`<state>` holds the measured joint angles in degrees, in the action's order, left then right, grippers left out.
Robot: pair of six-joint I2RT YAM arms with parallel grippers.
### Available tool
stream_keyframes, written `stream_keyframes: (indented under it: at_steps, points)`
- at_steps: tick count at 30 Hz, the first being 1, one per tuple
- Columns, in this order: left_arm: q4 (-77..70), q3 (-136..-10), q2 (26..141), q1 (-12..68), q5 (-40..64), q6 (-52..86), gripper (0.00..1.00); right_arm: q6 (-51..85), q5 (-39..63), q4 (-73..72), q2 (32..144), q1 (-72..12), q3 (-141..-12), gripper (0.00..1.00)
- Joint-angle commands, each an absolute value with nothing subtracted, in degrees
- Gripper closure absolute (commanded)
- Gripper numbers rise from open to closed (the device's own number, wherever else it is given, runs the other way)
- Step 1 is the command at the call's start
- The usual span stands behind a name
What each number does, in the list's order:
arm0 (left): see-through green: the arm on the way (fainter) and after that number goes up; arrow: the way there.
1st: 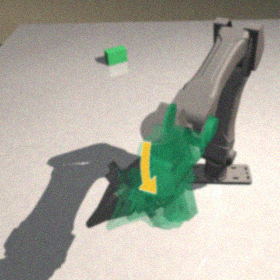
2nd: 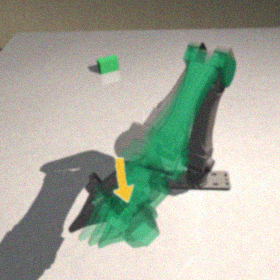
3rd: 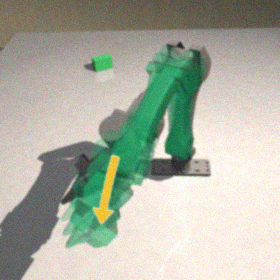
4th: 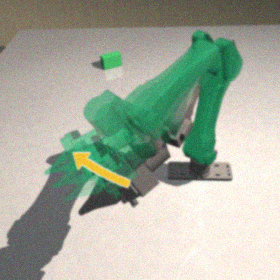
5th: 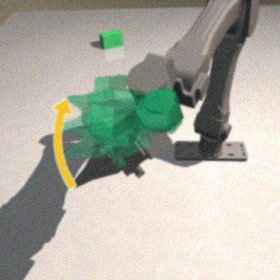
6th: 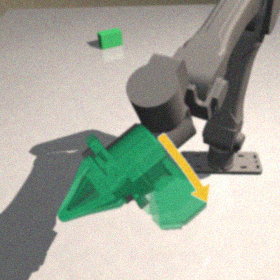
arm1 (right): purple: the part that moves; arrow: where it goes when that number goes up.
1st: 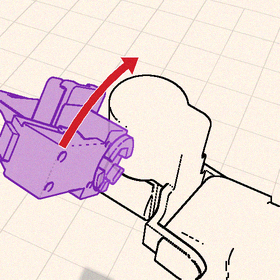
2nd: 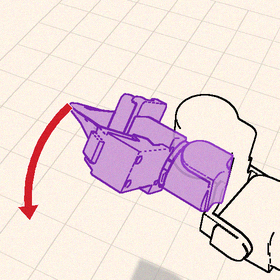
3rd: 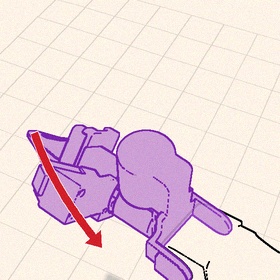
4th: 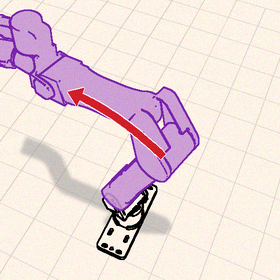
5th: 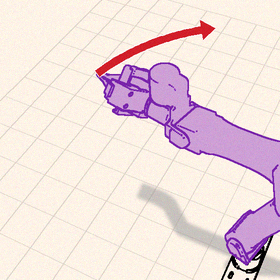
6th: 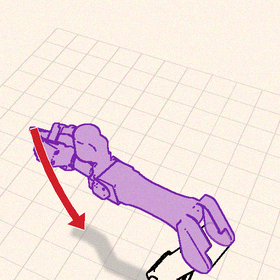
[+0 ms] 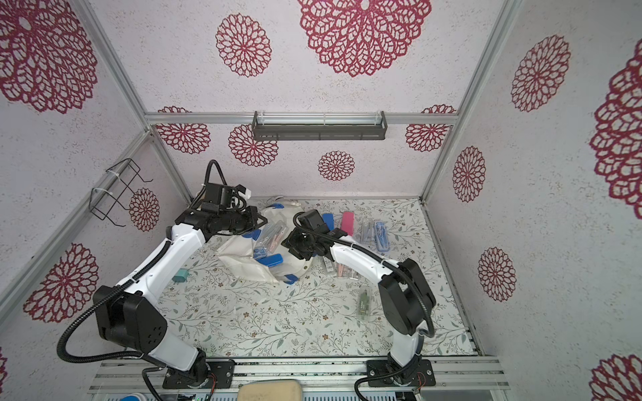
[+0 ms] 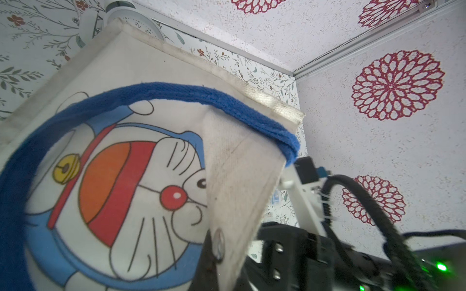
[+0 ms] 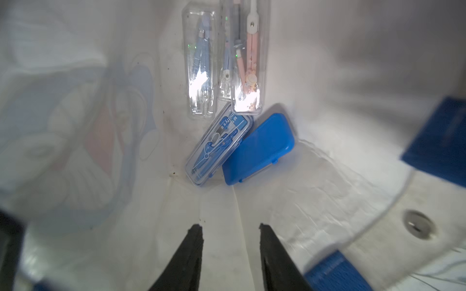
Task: Take out the compass set from the canvas bag
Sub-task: Pick up the compass set from the canvas bag.
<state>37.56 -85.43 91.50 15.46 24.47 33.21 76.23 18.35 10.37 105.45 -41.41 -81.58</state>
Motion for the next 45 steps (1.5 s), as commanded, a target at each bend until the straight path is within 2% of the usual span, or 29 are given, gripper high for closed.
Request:
stream_keyframes:
  at_steps: [1,7,13,25,33,45]
  points:
    - [35.96,-84.93,88.95,15.82,27.37,32.08,1.00,88.27,19.97,2.13,108.82,-42.68,-81.90,0.60]
    - [34.94,-83.34,87.88,16.45,27.73,31.91,1.00,93.49,17.30,0.45,116.21,-44.36,-86.12,0.47]
    - [34.80,-82.27,87.25,17.26,28.04,31.87,1.00,97.01,11.85,3.93,119.42,-44.47,-88.99,0.41]
    - [35.68,-80.97,87.20,19.42,27.70,31.51,1.00,100.23,12.37,4.98,123.13,-44.43,-86.72,0.38]
    - [35.61,-80.40,87.11,19.52,27.20,32.27,1.00,100.11,14.78,4.89,125.32,-44.43,-86.10,0.44]
    - [36.64,-81.97,88.92,19.34,25.76,32.20,1.00,92.17,15.82,7.72,115.40,-43.77,-80.61,0.43]
